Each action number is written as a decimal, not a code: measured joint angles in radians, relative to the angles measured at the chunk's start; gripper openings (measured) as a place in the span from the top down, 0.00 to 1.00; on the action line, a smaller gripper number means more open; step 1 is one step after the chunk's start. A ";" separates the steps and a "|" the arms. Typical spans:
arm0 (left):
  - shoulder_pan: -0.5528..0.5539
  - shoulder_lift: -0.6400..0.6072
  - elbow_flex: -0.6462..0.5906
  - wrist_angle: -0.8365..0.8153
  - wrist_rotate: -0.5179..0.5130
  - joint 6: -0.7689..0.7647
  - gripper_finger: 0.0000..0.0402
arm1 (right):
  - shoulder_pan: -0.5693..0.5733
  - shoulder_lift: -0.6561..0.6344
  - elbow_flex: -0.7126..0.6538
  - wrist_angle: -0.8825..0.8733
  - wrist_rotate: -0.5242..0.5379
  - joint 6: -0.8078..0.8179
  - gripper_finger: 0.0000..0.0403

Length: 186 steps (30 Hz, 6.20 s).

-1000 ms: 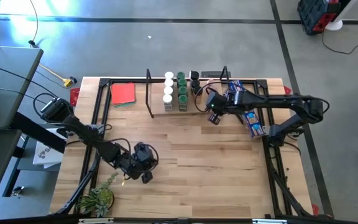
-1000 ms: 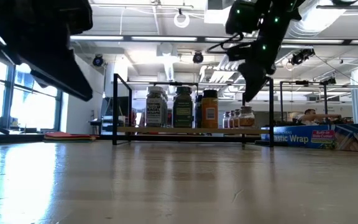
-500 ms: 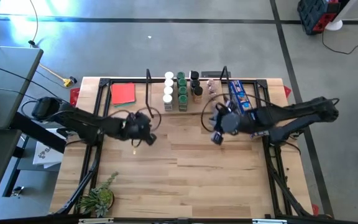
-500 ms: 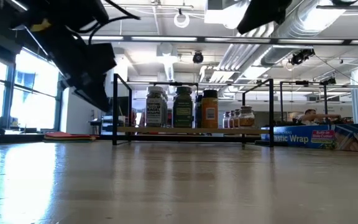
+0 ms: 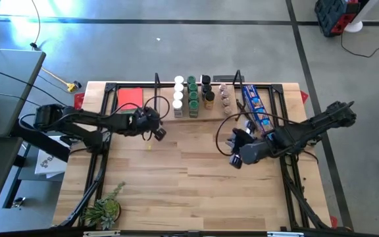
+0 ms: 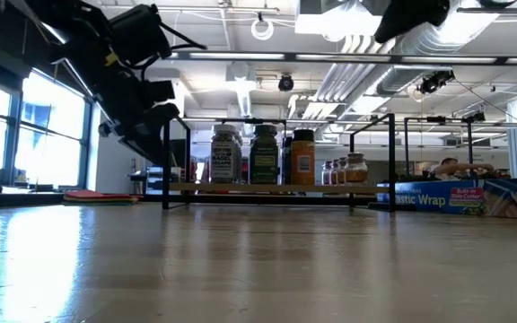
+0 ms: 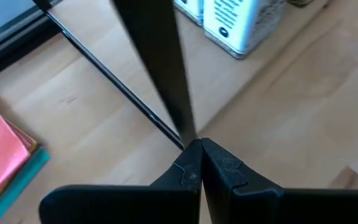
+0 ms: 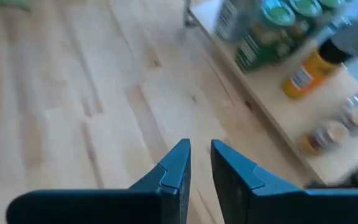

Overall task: Shelf spices
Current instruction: Adjust the shelf, then return to Home Position

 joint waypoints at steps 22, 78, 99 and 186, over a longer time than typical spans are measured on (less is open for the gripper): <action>0.127 -0.007 0.000 -0.038 -0.015 0.153 1.00 | 0.004 -0.004 -0.125 -0.037 0.040 0.134 0.86; 0.019 -1.241 -0.607 0.387 0.445 0.350 1.00 | -0.164 -1.294 -1.161 0.918 -0.369 -0.349 0.89; 0.005 -1.266 -0.607 0.302 0.424 0.320 0.99 | -0.196 -1.285 -1.161 0.910 -0.391 -0.293 0.89; -0.239 -1.297 -0.606 0.303 0.402 0.321 0.99 | -0.331 -1.288 -1.161 0.910 -0.396 -0.451 0.89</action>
